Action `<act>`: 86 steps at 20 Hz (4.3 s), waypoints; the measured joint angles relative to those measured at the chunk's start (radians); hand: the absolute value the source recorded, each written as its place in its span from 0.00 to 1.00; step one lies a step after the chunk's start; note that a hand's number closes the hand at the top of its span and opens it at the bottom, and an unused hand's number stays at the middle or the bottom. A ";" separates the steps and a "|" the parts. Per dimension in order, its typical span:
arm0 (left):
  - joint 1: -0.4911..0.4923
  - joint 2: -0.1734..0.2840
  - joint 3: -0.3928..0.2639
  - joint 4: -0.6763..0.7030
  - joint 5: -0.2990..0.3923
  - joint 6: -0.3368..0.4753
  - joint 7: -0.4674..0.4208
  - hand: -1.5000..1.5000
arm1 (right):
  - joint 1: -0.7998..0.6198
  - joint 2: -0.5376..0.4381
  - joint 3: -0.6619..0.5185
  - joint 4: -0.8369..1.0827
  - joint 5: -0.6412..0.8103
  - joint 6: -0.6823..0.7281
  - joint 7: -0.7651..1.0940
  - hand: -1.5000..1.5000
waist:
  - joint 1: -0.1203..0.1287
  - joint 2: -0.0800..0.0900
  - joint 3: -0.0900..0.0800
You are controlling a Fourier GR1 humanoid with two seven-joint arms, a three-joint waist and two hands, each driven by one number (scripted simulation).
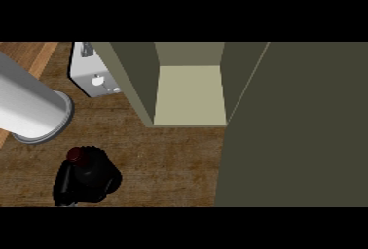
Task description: Pick up the wine, place it into the cabinet and close the cabinet
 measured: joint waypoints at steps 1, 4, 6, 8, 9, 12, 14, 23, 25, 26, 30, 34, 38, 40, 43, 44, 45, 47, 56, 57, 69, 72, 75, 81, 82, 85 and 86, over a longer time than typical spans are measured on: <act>0.005 0.013 0.003 0.001 -0.009 -0.012 -0.008 1.00 | 0.004 0.000 -0.003 0.000 0.000 0.002 -0.003 0.00 | 0.001 0.000 0.000; -0.026 0.039 0.031 0.032 -0.015 -0.044 -0.026 1.00 | 0.032 -0.005 -0.017 -0.002 -0.006 0.025 -0.021 0.00 | 0.001 0.000 0.000; -0.030 0.047 0.040 0.019 -0.033 -0.040 -0.050 1.00 | 0.028 0.002 -0.009 0.001 -0.003 0.020 -0.020 0.00 | 0.004 0.000 0.000; -0.036 0.055 0.052 0.010 -0.047 -0.029 -0.070 1.00 | 0.010 0.002 0.000 -0.003 -0.003 0.010 0.010 0.00 | 0.004 -0.001 0.000; -0.028 0.054 0.052 -0.005 -0.059 -0.018 -0.084 1.00 | 0.009 0.002 -0.011 -0.003 -0.005 0.011 0.009 0.00 | 0.005 -0.001 0.000; -0.032 0.049 0.060 -0.078 -0.066 0.014 -0.076 1.00 | 0.014 0.001 -0.010 -0.005 -0.007 0.017 0.012 0.00 | 0.006 -0.002 0.000; -0.002 0.045 0.055 -0.165 -0.044 0.003 -0.042 1.00 | 0.024 0.003 -0.013 -0.003 -0.007 0.025 -0.002 0.00 | 0.008 -0.002 0.001; 0.041 0.020 -0.003 -0.489 -0.006 0.033 0.200 1.00 | -0.008 0.006 -0.021 0.005 -0.002 0.022 0.008 0.00 | 0.010 -0.002 0.001; 0.008 0.003 -0.022 -0.532 -0.023 0.077 0.264 1.00 | -0.007 0.005 -0.039 0.004 -0.008 0.025 0.014 0.00 | 0.007 -0.002 0.001; 0.004 -0.001 -0.030 -0.547 -0.030 0.085 0.283 1.00 | -0.011 0.003 -0.040 0.000 -0.010 0.023 0.026 0.00 | 0.006 -0.002 0.001; -0.011 -0.033 -0.086 -0.637 -0.072 0.141 0.383 1.00 | -0.005 0.006 -0.051 0.001 -0.016 0.030 0.023 0.00 | 0.005 -0.002 0.001; -0.042 -0.073 -0.153 -0.750 -0.107 0.210 0.515 1.00 | 0.015 0.023 -0.028 0.005 -0.014 0.036 -0.002 0.00 | 0.005 -0.002 0.001; -0.110 -0.137 -0.202 -0.760 -0.145 0.260 0.581 1.00 | 0.019 0.019 -0.041 0.004 -0.018 0.044 -0.003 0.00 | 0.002 -0.001 0.001; -0.135 -0.166 -0.229 -0.781 -0.170 0.293 0.625 1.00 | 0.004 0.013 -0.064 0.006 -0.022 0.045 0.003 0.00 | 0.003 -0.001 0.001; -0.189 -0.197 -0.281 -0.784 -0.205 0.371 0.674 1.00 | 0.032 0.018 -0.062 0.007 -0.026 0.062 -0.019 0.00 | 0.000 -0.001 0.001; -0.219 -0.204 -0.296 -0.772 -0.211 0.402 0.687 1.00 | 0.027 0.021 -0.058 0.009 -0.026 0.061 -0.018 0.00 | 0.000 -0.001 0.001; -0.242 -0.210 -0.301 -0.765 -0.210 0.419 0.698 1.00 | 0.027 0.024 -0.050 0.006 -0.027 0.056 -0.008 0.00 | -0.001 -0.001 0.001; -0.306 -0.218 -0.326 -0.727 -0.222 0.484 0.708 1.00 | 0.036 0.027 -0.044 0.013 -0.024 0.064 -0.023 0.00 | -0.003 0.000 0.001; -0.478 -0.229 -0.368 -0.612 -0.244 0.649 0.735 1.00 | 0.032 0.022 -0.073 0.011 -0.045 0.077 -0.015 0.00 | -0.003 0.000 0.000; -0.500 -0.229 -0.364 -0.594 -0.242 0.659 0.737 1.00 | 0.025 0.021 -0.070 0.008 -0.047 0.073 0.001 0.00 | -0.004 0.000 0.000; -0.568 -0.230 -0.392 -0.428 -0.182 0.748 0.618 1.00 | 0.040 0.013 -0.074 0.003 -0.046 0.087 -0.015 0.00 | -0.006 0.001 0.000; -0.560 -0.230 -0.387 -0.407 -0.146 0.751 0.581 1.00 | 0.029 0.009 -0.083 0.002 -0.049 0.084 -0.002 0.00 | -0.005 0.001 0.000; -0.550 -0.230 -0.386 -0.375 -0.102 0.753 0.529 1.00 | 0.030 0.008 -0.095 0.004 -0.053 0.091 -0.008 0.00 | -0.006 0.001 0.000; -0.552 -0.230 -0.396 -0.271 -0.079 0.756 0.438 1.00 | 0.059 0.029 -0.068 0.009 -0.047 0.094 -0.041 0.00 | -0.007 0.001 0.000; -0.559 -0.230 -0.389 -0.256 -0.090 0.753 0.437 1.00 | 0.055 0.025 -0.068 0.007 -0.048 0.092 -0.032 0.00 | -0.006 0.001 0.000; -0.552 -0.230 -0.408 -0.205 -0.100 0.764 0.388 1.00 | 0.048 0.021 -0.074 0.008 -0.048 0.092 -0.026 0.00 | -0.005 0.001 0.000; -0.559 -0.230 -0.410 -0.187 -0.100 0.770 0.377 1.00 | 0.051 0.021 -0.079 0.009 -0.049 0.095 -0.032 0.00 | -0.005 0.001 0.000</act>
